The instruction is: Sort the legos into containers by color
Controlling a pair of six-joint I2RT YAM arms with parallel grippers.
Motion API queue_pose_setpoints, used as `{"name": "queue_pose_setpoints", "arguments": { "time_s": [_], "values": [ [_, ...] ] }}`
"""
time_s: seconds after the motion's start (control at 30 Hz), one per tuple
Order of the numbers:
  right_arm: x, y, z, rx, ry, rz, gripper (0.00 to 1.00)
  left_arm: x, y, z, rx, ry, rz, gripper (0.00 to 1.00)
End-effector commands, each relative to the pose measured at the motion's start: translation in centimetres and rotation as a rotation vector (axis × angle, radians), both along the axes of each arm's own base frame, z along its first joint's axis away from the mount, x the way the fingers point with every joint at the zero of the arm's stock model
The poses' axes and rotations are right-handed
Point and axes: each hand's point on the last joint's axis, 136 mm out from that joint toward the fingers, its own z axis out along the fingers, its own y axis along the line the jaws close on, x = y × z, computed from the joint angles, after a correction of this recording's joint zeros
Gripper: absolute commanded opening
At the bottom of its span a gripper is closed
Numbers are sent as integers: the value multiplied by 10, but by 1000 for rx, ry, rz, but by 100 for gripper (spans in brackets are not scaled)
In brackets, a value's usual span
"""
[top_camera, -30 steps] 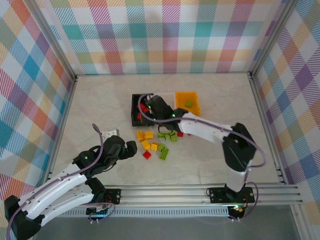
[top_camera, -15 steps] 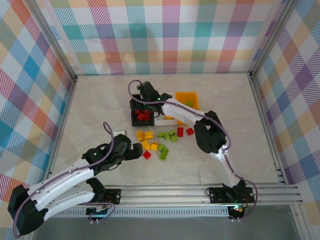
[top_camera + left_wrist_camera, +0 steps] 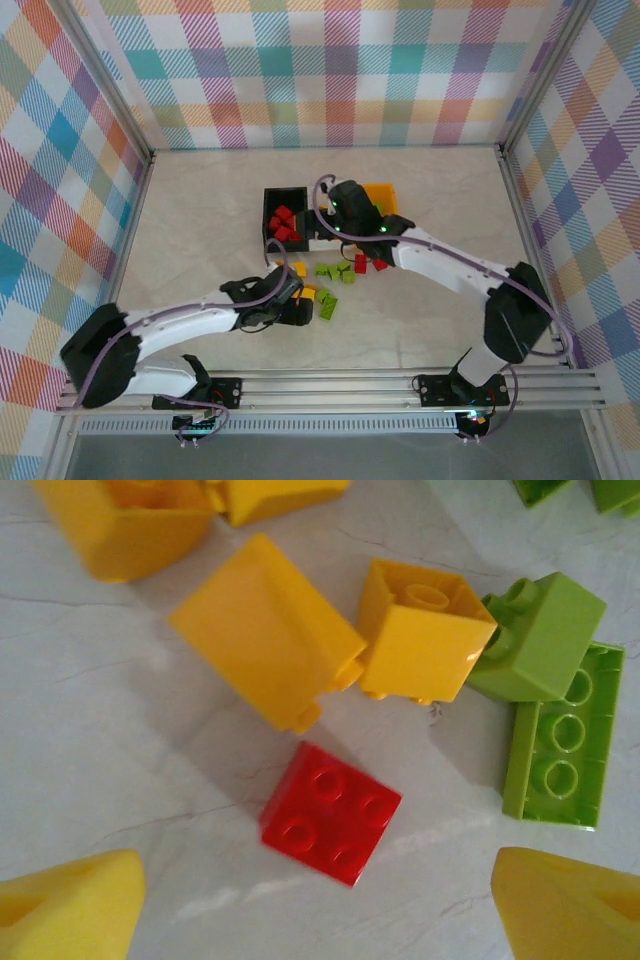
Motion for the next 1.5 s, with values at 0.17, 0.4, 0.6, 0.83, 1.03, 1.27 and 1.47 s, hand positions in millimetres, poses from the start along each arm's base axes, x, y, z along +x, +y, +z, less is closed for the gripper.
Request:
{"name": "queue_pose_setpoints", "arguments": {
  "time_s": [0.17, 0.4, 0.6, 0.83, 1.03, 1.27, 1.47],
  "values": [
    [-22, -37, -3, 35, -15, -82, 83, 12, -12, -19, 115, -3, -55, 72],
    [-26, -46, -1, 33, -28, -99, 83, 10, -9, -35, 167, 12, -65, 57],
    [-29, -52, -5, 31, -21, -115, 83, 3, -7, -29, 155, 0, -60, 43],
    [-40, -74, -21, 1, 6, -170, 83, 9, -4, 47, 31, -126, -14, 37],
    [-55, -97, -53, -51, 68, -220, 83, 89, 0, 110, -66, -196, 104, 37],
    [-73, -117, -84, -99, 140, -255, 83, 199, -5, 106, 5, -192, 223, 36],
    [-87, -131, -97, -115, 168, -261, 83, 254, 7, 82, 53, -151, 334, 36]
  ]
}}
